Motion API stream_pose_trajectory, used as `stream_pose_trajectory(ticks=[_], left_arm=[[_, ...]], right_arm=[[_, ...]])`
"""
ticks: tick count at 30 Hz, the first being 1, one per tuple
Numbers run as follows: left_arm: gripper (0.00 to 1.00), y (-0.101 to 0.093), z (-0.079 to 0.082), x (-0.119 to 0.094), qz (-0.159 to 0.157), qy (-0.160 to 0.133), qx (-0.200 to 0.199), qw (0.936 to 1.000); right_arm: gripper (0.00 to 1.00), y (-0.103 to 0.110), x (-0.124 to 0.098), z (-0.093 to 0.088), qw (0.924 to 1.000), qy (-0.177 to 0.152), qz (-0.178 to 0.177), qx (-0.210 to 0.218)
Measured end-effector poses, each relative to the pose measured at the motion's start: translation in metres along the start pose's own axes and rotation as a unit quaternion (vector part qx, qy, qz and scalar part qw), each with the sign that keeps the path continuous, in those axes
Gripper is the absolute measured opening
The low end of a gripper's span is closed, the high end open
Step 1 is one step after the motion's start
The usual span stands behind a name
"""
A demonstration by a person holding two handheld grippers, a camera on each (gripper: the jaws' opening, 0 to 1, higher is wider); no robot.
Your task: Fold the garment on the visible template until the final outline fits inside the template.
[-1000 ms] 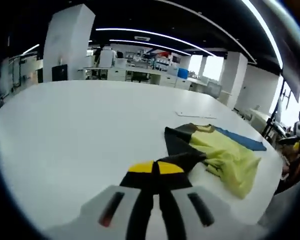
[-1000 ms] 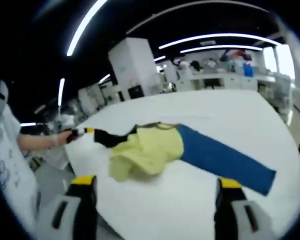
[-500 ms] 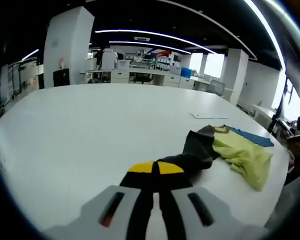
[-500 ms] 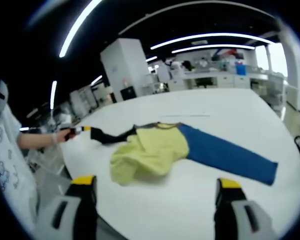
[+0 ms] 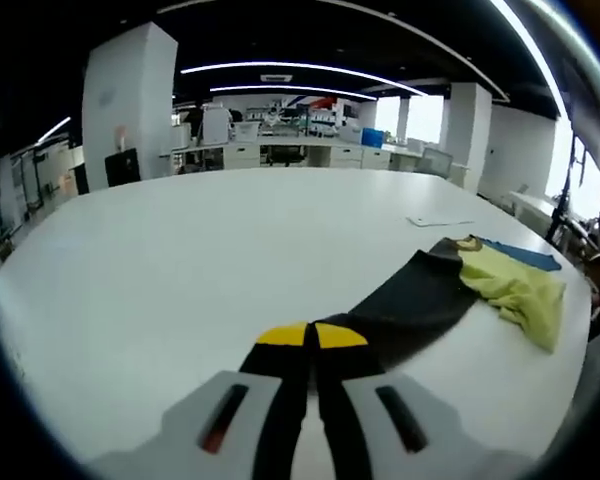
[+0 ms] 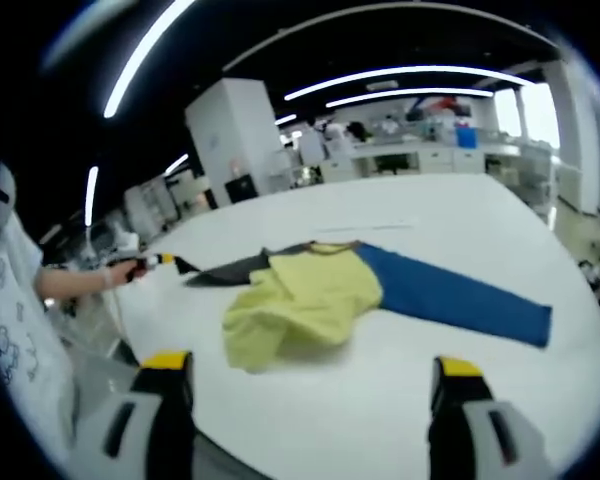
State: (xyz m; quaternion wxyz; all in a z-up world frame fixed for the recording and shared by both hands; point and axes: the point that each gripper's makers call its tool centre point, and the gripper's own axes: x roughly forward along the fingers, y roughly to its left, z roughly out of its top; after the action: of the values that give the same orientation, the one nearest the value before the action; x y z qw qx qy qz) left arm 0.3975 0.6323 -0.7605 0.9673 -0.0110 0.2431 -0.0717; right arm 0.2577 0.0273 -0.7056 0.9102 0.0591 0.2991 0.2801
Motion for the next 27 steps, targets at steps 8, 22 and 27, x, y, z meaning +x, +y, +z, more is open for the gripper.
stream_pose_trajectory(ticks=[8,22,27], left_arm=[[0.00,0.016,-0.024,-0.003,0.010,0.019,-0.001,0.9998],[0.00,0.022,-0.066,-0.012,0.030,0.060,-0.014,0.9977],[0.00,0.022,-0.075,-0.015,0.035,0.073,-0.024,0.9964]], right_arm=[[0.99,0.009,0.000,0.000,0.9999,-0.003,-0.011,0.004],[0.99,0.014,0.002,-0.003,0.9998,-0.002,-0.017,0.009],[0.99,0.012,0.001,-0.006,0.9998,0.001,-0.018,0.009]])
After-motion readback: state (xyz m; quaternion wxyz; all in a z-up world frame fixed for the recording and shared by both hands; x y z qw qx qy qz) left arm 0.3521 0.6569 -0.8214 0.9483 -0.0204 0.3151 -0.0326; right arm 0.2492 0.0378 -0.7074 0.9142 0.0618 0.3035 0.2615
